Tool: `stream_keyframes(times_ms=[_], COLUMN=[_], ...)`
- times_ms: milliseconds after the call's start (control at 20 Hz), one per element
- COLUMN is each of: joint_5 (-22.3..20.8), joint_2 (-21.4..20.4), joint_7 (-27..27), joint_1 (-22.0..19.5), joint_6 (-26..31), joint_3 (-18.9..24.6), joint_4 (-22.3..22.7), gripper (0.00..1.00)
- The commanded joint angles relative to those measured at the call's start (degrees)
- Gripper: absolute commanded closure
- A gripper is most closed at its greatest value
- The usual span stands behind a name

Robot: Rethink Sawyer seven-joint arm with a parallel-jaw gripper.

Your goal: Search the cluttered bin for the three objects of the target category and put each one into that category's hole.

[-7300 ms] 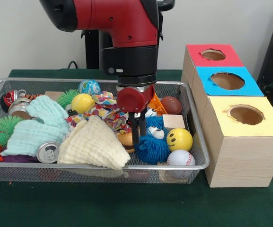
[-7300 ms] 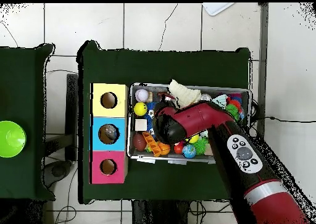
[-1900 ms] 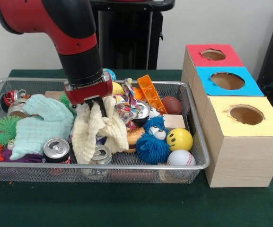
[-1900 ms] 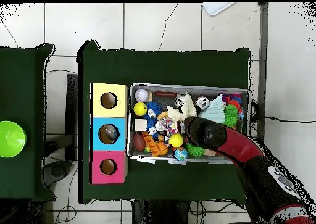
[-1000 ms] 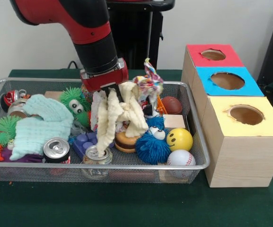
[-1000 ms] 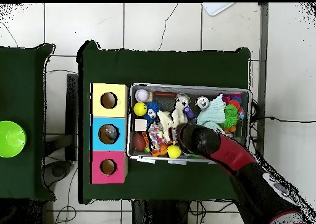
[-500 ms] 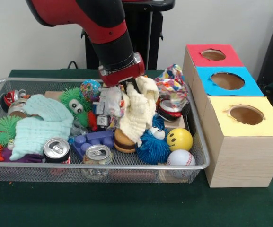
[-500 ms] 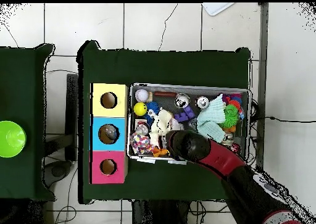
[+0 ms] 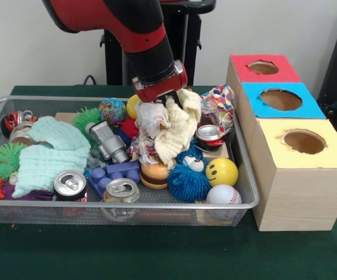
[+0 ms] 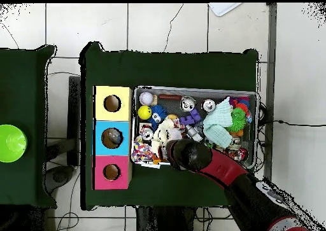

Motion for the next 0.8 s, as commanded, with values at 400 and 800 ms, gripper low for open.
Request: stream_keyframes(times_ms=[400, 800], joint_5=[0.4, 3.72], joint_2=[2.2, -0.16], joint_7=[10.72, 12.53], joint_1=[2.45, 2.55], joint_6=[1.16, 1.9], joint_3=[2.46, 4.4], joint_4=[7.35, 10.08], gripper=[1.0, 1.0])
